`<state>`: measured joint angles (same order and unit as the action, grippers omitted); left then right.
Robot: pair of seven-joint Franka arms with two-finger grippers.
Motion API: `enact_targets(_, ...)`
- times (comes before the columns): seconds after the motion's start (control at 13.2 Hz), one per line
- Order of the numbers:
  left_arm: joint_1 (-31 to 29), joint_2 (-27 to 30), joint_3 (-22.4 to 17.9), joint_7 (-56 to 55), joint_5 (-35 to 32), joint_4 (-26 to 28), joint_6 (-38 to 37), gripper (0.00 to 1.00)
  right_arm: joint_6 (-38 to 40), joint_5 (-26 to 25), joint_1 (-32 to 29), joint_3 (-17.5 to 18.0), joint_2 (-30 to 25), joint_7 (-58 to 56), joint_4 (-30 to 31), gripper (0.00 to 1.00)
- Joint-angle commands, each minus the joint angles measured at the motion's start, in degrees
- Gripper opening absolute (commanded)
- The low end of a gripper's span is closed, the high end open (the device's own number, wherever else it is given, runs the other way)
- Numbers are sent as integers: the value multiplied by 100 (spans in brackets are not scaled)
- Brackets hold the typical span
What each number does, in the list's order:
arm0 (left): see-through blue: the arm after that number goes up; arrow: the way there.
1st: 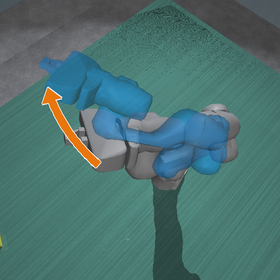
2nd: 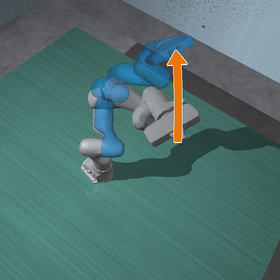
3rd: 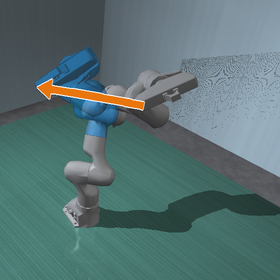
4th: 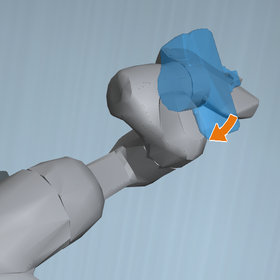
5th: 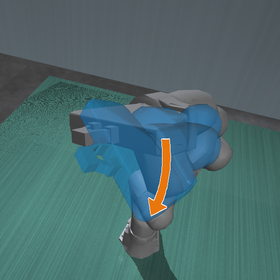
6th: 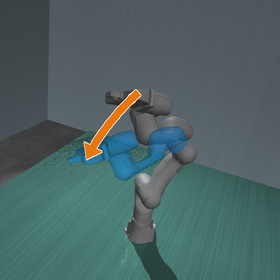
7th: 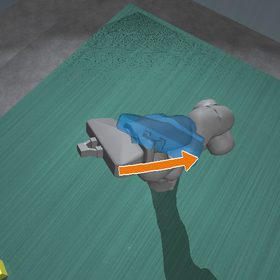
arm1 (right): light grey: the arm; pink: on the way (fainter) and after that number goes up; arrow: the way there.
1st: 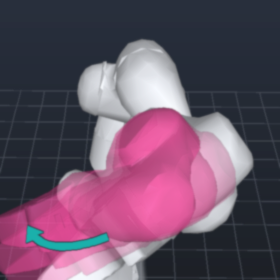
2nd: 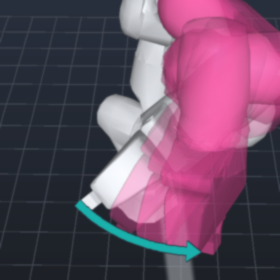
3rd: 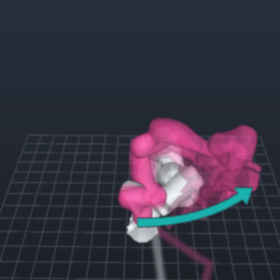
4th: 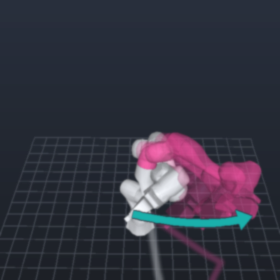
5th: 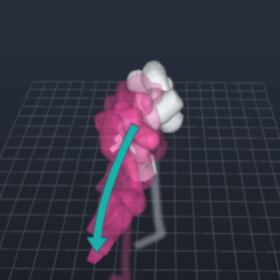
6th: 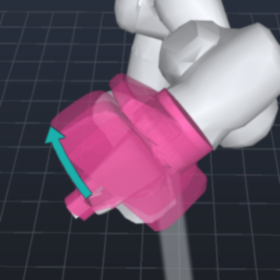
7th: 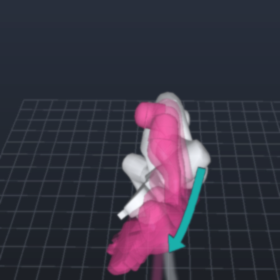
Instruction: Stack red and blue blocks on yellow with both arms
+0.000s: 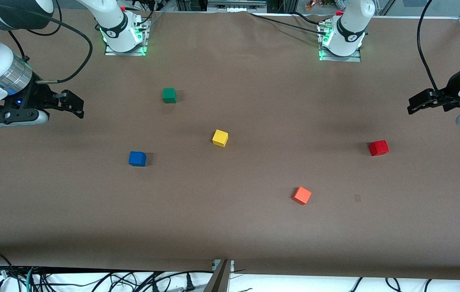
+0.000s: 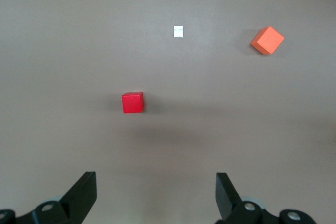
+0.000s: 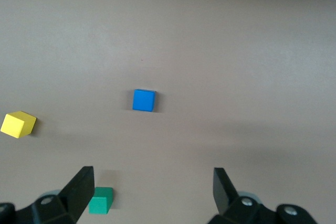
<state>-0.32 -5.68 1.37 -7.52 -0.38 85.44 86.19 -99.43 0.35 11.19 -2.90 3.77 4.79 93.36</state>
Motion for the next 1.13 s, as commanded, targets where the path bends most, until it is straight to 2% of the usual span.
enact_targets(0.0,-29,-83,30,102,-112,-186,-85,100,100,-70,-38,0,-25,84,-19,100)
enact_targets(1.06,-29,-179,30,111,-121,-195,-76,100,117,-44,-3,35,-16,304,-142,100)
